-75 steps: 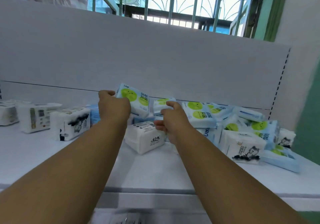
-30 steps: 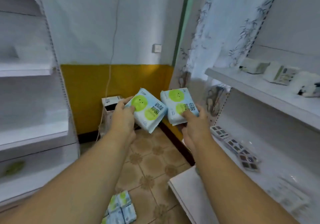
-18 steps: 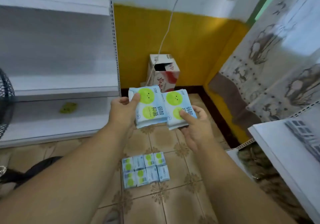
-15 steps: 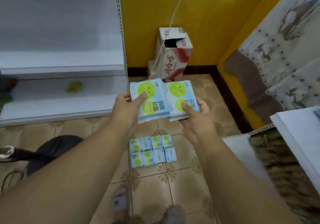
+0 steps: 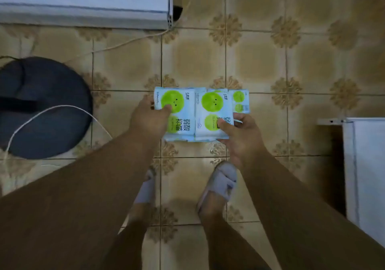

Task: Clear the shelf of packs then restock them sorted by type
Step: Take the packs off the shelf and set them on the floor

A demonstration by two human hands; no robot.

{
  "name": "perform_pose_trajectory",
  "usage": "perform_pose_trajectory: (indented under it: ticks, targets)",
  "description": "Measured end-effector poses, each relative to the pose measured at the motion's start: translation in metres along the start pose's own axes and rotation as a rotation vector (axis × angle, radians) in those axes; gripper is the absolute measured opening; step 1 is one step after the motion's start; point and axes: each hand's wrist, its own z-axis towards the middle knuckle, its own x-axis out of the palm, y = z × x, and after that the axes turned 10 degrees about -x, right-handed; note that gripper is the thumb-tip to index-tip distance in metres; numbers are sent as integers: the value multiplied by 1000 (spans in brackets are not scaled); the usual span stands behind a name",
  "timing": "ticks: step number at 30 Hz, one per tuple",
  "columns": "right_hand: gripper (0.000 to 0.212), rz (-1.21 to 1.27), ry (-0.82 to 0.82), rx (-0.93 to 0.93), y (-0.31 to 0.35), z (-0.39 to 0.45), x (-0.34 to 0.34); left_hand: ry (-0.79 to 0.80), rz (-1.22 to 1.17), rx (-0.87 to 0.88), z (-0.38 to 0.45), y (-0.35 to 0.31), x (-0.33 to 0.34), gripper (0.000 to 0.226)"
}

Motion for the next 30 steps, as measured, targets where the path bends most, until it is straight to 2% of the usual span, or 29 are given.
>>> perform_pose_trajectory:
  ticks: [4, 7, 11, 14, 17, 19, 22, 23, 26, 30]
  targets:
    - [30, -70, 13, 73, -82, 76, 13, -16, 144, -2, 89, 51, 46, 29]
    - [33, -126, 37, 76, -117, 134, 25, -20, 182, 16, 148, 70, 73, 37]
    - [23, -157, 46, 55, -135, 196, 47, -102, 210, 79, 208, 71, 97, 39]
    - [29, -189, 24, 13, -139, 224, 64, -126, 181, 107, 233, 67, 105, 38]
    - [30, -419, -45, -66, -145, 229, 72, -120, 280, 128, 244, 69, 106, 37]
    - [38, -591, -27, -110, -141, 220, 73, -98, 359, 98, 238, 69, 105, 44]
    - [48, -808, 69, -84, -116, 193, 69, -85, 499, 43, 200, 60, 98, 76]
    - [51, -839, 114, -55, -104, 180, 67, -85, 532, 60, 179, 55, 93, 80]
    - [60, -823, 265, -40, -54, 120, 59, 10, 541, 194, 94, 29, 76, 68]
    - [58, -780, 370, -144, 45, 19, 30, 66, 517, 304, -36, -26, 34, 50]
